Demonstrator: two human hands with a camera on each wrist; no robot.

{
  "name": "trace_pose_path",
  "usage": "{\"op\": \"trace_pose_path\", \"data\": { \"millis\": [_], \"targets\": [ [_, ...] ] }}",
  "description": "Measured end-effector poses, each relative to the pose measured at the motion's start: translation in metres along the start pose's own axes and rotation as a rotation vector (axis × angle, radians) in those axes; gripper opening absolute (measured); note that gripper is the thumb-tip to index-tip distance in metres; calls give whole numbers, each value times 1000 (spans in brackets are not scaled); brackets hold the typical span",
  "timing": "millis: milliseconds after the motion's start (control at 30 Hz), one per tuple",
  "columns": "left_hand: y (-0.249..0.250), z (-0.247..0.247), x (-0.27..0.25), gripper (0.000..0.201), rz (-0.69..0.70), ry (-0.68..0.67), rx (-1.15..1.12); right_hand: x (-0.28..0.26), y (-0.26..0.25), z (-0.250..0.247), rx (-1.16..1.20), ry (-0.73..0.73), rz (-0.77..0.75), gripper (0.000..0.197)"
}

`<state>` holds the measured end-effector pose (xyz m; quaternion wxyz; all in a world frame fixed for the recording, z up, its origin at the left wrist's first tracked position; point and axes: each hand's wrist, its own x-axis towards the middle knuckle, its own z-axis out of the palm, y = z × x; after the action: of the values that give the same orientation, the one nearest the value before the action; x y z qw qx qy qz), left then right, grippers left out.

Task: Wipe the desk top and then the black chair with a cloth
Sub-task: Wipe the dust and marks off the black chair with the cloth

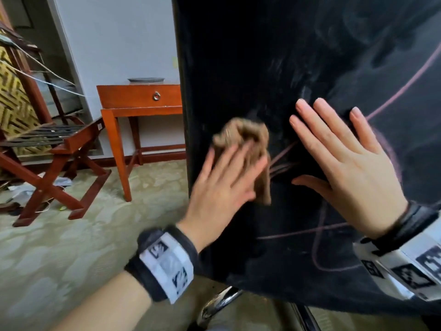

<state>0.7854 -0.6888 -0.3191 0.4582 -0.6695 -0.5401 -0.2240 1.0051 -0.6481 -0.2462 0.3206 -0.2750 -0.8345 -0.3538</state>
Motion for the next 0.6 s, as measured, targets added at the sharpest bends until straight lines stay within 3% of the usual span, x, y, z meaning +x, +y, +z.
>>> {"op": "trace_pose_path", "data": {
  "millis": [100, 167, 233, 300, 400, 533, 600],
  "targets": [
    [35, 18, -57, 64, 245, -227, 71, -14, 9, -7, -12, -13, 42, 95],
    [29, 14, -47, 59, 298, -215, 94, -19, 18, -10, -17, -21, 57, 97],
    [11, -5, -3, 61, 227, -76, 125, -21, 22, -12, -22, -39, 54, 99],
    [-15, -29, 47, 65, 27, 53, 107, -21, 22, -13, -11, -43, 55, 99],
    [-19, -39, 68, 66, -74, 61, 75, -21, 20, -13, 4, -51, 61, 100],
    [34, -2, -10, 63, 179, -204, 117, -22, 21, -14, 35, -41, 57, 100],
    [34, 0, -17, 61, 256, -241, 149, -23, 23, -15, 53, -41, 58, 102]
  ]
}}
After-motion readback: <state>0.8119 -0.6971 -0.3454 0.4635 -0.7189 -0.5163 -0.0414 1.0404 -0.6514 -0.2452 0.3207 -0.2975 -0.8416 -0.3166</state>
